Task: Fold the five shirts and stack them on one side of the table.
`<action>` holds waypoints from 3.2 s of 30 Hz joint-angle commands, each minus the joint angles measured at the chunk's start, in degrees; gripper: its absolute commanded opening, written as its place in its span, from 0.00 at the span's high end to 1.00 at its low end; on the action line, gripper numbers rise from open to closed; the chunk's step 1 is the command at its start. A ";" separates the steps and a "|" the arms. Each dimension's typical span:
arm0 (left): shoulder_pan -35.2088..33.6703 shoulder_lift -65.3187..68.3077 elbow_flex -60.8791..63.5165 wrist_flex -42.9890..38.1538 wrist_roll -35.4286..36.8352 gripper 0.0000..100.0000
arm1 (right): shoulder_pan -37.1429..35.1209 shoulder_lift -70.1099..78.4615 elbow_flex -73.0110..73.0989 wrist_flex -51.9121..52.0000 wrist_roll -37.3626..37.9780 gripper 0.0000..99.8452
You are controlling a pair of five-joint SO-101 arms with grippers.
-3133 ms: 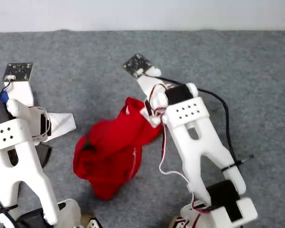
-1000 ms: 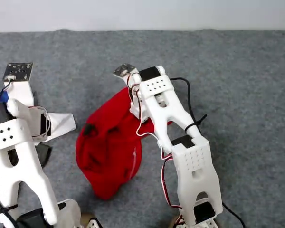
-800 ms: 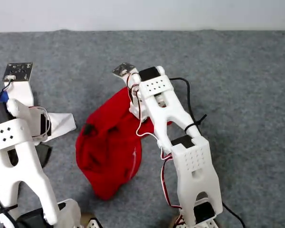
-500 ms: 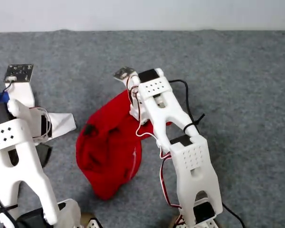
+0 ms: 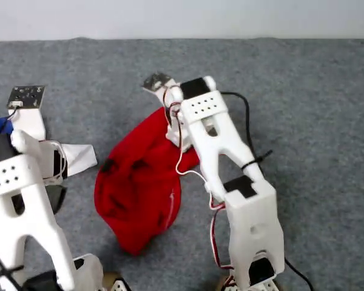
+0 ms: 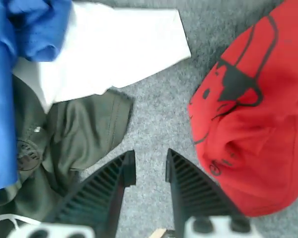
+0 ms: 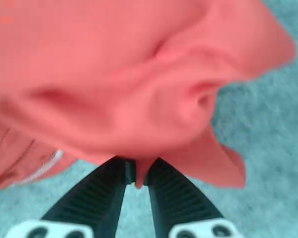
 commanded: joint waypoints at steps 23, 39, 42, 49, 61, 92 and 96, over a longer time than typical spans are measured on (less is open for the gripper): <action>13.01 -12.57 0.57 1.58 0.79 0.89 | 12.62 -27.21 33.23 3.47 5.01 0.99; 13.10 -12.48 3.91 1.05 0.44 0.89 | 6.37 -26.33 33.49 -2.68 -2.29 0.81; 13.10 -12.48 3.91 1.05 0.35 0.89 | 6.11 -23.16 33.32 -3.38 -3.60 0.81; 13.10 -12.48 4.00 0.62 0.26 0.89 | 6.46 -15.78 30.15 -3.74 -6.24 0.81; 13.10 -12.48 4.09 -0.18 0.26 0.89 | 8.92 -11.47 24.53 -3.56 -6.15 0.81; 13.10 -12.22 4.09 -0.97 0.26 0.89 | 11.12 -3.21 21.80 -4.70 -6.51 0.82; 13.10 -12.13 4.09 -0.97 0.26 0.89 | 11.12 -3.38 18.99 -2.68 -6.15 0.94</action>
